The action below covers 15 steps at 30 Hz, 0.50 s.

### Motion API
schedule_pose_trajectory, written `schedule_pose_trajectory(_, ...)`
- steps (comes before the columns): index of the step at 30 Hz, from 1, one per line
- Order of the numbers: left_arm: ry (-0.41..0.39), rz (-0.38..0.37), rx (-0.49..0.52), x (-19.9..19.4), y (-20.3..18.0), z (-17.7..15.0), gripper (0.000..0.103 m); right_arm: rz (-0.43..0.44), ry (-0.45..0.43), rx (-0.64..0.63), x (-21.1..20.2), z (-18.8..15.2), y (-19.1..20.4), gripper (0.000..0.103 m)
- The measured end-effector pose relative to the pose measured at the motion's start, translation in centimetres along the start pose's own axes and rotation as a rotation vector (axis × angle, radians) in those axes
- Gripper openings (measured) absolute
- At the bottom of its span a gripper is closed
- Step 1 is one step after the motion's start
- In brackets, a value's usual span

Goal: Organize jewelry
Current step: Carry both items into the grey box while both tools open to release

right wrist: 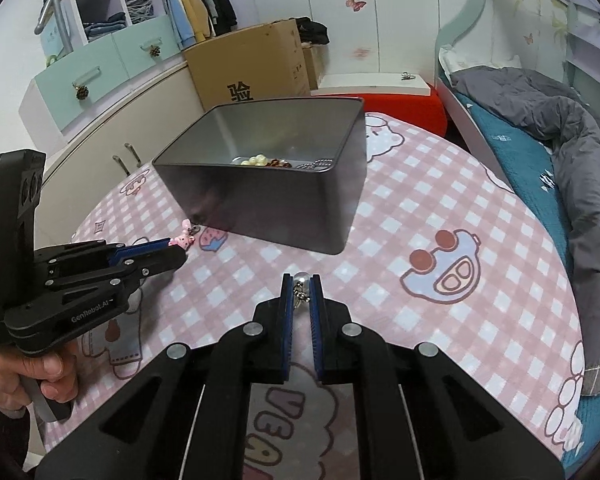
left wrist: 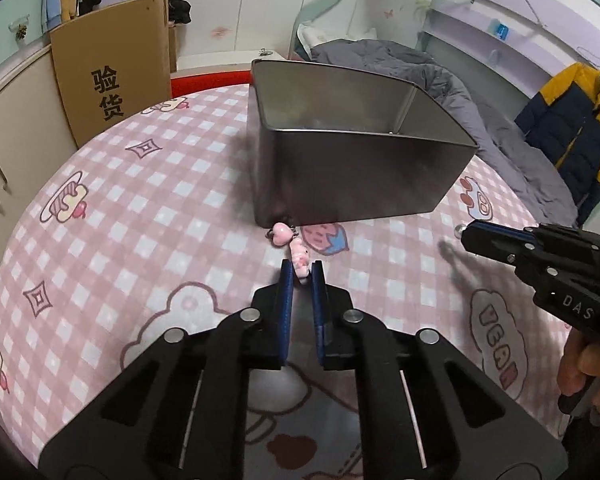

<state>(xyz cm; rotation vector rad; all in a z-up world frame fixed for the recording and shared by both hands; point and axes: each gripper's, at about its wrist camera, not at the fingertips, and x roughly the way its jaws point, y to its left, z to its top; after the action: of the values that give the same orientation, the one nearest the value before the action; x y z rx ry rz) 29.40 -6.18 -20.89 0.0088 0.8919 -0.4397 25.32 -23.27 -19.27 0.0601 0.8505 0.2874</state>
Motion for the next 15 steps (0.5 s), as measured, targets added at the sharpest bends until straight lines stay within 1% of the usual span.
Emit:
schedule_pose_trajectory(1, 0.003, 0.002, 0.004, 0.1, -0.1, 0.1, 0.01, 0.0, 0.001, -0.001, 0.0, 0.0, 0.1, 0.007)
schedule_pose_trajectory(3, 0.0, 0.034, 0.007, 0.1, -0.3, 0.3, 0.011, -0.001, 0.001, 0.001, -0.1, -0.1, 0.2, 0.007)
schedule_pose_trajectory(4, 0.004, 0.04, 0.009, 0.3, -0.4, 0.4, 0.016, 0.0, 0.0, 0.001, -0.1, -0.1, 0.2, 0.007)
schedule_pose_trajectory(5, 0.0, 0.032, 0.009, 0.3, -0.5, 0.5, 0.022, -0.001, 0.0, 0.0, -0.2, -0.1, 0.3, 0.007)
schedule_pose_trajectory(6, -0.006, 0.033, 0.006, 0.4, -0.7, 0.6, 0.04, -0.002, 0.001, -0.001, -0.2, 0.0, 0.3, 0.007)
schedule_pose_trajectory(7, -0.012, 0.045, 0.006, 0.5, -0.9, 0.8, 0.048, -0.003, 0.002, -0.002, -0.1, 0.0, 0.4, 0.007)
schedule_pose_trajectory(9, -0.003, 0.061, 0.01, 1.0, -0.9, 1.1, 0.048, -0.007, 0.007, -0.006, 0.1, 0.0, 0.4, 0.007)
schedule_pose_trajectory(10, -0.003, 0.058, 0.014, 1.1, -1.0, 1.3, 0.034, -0.01, 0.008, -0.007, 0.1, -0.1, 0.3, 0.007)
schedule_pose_trajectory(11, 0.0, 0.056, 0.016, 1.1, -0.9, 1.3, 0.029, -0.009, 0.009, -0.008, 0.0, -0.1, 0.3, 0.007)
schedule_pose_trajectory(12, 0.0, 0.046, 0.018, 1.0, -0.8, 1.3, 0.018, -0.008, 0.008, -0.011, -0.1, -0.2, 0.3, 0.007)
schedule_pose_trajectory(13, 0.002, 0.034, 0.016, 0.9, -0.8, 1.3, 0.016, -0.009, 0.005, -0.014, -0.2, -0.2, 0.3, 0.007)
schedule_pose_trajectory(15, -0.001, 0.018, 0.01, 0.5, -0.5, 1.0, 0.016, -0.003, -0.004, -0.023, -0.7, -0.3, 0.5, 0.007)
